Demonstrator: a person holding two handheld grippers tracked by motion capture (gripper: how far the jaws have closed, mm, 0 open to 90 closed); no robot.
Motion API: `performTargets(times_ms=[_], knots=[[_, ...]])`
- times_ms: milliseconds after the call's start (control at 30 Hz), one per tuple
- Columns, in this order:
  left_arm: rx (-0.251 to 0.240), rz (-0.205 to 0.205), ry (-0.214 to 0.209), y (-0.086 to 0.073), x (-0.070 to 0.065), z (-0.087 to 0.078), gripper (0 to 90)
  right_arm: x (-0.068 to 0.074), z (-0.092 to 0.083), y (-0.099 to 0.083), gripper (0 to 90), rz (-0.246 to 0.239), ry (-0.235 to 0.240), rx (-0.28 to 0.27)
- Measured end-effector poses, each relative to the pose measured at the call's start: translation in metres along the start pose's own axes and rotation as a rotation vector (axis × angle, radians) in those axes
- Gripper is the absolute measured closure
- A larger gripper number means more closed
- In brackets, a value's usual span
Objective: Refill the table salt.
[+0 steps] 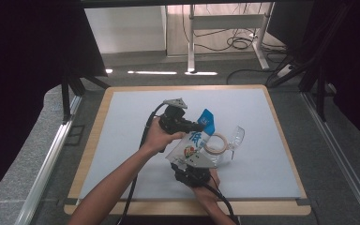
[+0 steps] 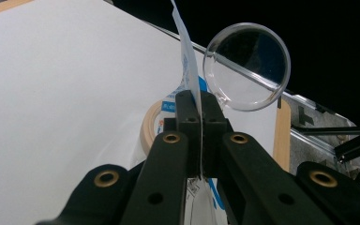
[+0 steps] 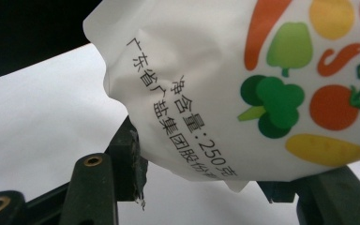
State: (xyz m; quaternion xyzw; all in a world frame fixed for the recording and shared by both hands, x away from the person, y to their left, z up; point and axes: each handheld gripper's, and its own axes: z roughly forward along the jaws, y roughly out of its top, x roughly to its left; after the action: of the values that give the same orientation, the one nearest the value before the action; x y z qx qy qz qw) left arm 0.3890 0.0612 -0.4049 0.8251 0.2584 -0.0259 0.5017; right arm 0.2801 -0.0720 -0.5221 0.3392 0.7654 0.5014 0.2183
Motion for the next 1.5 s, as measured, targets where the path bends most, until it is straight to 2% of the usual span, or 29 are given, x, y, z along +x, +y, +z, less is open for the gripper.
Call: performTargets(times_ms=[300, 533, 867, 933, 1033, 1167, 1500], knots=[[0.008, 0.005, 0.000, 0.0027, 0.0002, 0.0021, 90.0, 0.0003, -0.0004, 0.0018, 44.1, 0.013, 0.005, 0.000], [0.010, -0.001, -0.007, 0.0041, 0.0016, 0.0028, 90.0, 0.0019, -0.0023, 0.0041, 44.6, -0.008, -0.010, 0.000], [0.018, 0.010, 0.002, 0.0090, -0.0003, 0.0057, 90.0, 0.0011, -0.0050, 0.0076, 44.7, 0.004, 0.004, -0.006], [0.022, 0.014, 0.003, 0.0101, -0.0005, 0.0057, 90.0, 0.0021, -0.0062, 0.0089, 44.9, -0.002, 0.006, -0.012], [0.022, 0.011, 0.002, 0.0102, -0.0005, 0.0060, 90.0, 0.0061, -0.0065, 0.0086, 48.7, -0.045, -0.032, -0.010], [0.025, 0.012, 0.003, 0.0099, -0.0016, 0.0081, 90.0, 0.0094, -0.0066, 0.0089, 50.7, -0.072, -0.045, -0.017], [0.033, 0.014, 0.017, 0.0085, -0.0006, 0.0100, 90.0, 0.0050, -0.0043, 0.0076, 49.5, -0.042, -0.014, -0.006]])
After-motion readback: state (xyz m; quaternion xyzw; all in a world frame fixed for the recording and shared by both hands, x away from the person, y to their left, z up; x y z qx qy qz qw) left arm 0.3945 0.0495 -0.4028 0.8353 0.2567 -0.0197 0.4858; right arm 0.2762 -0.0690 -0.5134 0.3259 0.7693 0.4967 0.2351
